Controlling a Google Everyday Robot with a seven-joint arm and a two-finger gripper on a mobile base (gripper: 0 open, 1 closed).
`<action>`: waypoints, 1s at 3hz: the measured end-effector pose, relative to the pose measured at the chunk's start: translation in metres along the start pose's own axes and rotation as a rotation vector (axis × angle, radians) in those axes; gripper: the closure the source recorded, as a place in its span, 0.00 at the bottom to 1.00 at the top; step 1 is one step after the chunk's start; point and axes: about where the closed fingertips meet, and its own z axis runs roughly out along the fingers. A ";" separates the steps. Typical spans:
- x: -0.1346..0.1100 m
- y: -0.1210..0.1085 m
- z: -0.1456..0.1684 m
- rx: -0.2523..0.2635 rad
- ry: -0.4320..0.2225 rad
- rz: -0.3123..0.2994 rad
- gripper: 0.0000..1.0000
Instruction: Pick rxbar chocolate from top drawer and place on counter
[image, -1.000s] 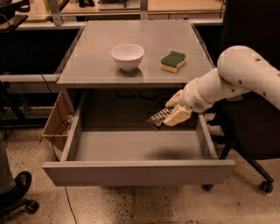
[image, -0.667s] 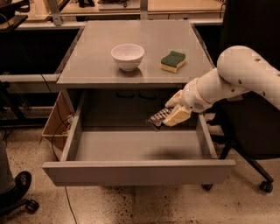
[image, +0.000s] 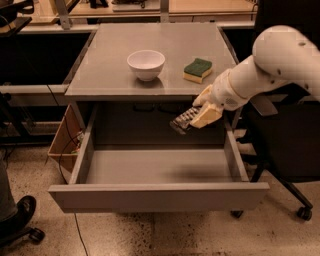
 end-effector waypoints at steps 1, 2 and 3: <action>-0.015 -0.032 -0.040 0.064 0.040 -0.043 1.00; -0.016 -0.065 -0.068 0.122 0.056 -0.078 1.00; -0.004 -0.097 -0.079 0.171 0.027 -0.097 1.00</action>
Offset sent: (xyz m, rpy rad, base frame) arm 0.0714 -0.0687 0.1262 -0.1200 -0.2254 -0.0353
